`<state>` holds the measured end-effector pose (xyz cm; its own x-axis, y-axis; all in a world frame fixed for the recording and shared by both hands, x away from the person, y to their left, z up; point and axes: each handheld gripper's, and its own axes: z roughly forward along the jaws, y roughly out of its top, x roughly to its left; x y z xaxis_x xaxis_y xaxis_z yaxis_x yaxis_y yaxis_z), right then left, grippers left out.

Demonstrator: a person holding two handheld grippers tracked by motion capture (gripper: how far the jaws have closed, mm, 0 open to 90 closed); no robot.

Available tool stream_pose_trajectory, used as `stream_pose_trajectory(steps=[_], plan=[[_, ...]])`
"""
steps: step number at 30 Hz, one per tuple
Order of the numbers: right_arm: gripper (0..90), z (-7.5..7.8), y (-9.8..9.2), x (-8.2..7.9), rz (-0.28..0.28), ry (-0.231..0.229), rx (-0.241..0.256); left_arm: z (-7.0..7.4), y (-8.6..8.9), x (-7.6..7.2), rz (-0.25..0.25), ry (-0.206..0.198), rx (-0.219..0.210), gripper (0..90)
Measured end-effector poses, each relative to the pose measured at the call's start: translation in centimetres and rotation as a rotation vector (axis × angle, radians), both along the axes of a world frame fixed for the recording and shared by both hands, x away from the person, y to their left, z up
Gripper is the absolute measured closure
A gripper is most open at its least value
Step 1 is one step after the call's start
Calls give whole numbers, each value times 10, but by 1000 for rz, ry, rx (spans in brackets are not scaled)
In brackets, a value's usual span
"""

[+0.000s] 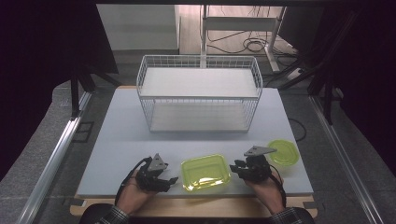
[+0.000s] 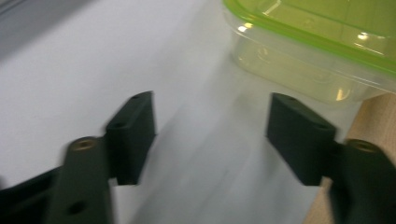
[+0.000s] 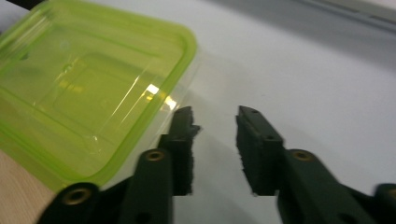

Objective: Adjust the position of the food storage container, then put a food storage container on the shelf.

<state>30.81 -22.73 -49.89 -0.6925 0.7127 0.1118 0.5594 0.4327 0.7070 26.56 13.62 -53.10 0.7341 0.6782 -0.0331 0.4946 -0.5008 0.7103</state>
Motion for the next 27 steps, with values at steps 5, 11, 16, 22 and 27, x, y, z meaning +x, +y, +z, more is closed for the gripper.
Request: stream_pose_trajectory(steps=[5,11,16,22,27], plan=[[464,7,-15,-1,-46,-13,75,1,4,2,51,-30,-3,87],[353,9,-18,-1,-37,-4,125,1,6,1,40,-52,-16,20],[287,7,-17,0,-15,14,147,2,9,-1,40,-49,-28,16],[202,2,-11,1,0,53,170,2,14,-5,47,-52,-11,17],[84,0,-6,4,-16,109,166,1,16,-7,50,-53,3,18]])
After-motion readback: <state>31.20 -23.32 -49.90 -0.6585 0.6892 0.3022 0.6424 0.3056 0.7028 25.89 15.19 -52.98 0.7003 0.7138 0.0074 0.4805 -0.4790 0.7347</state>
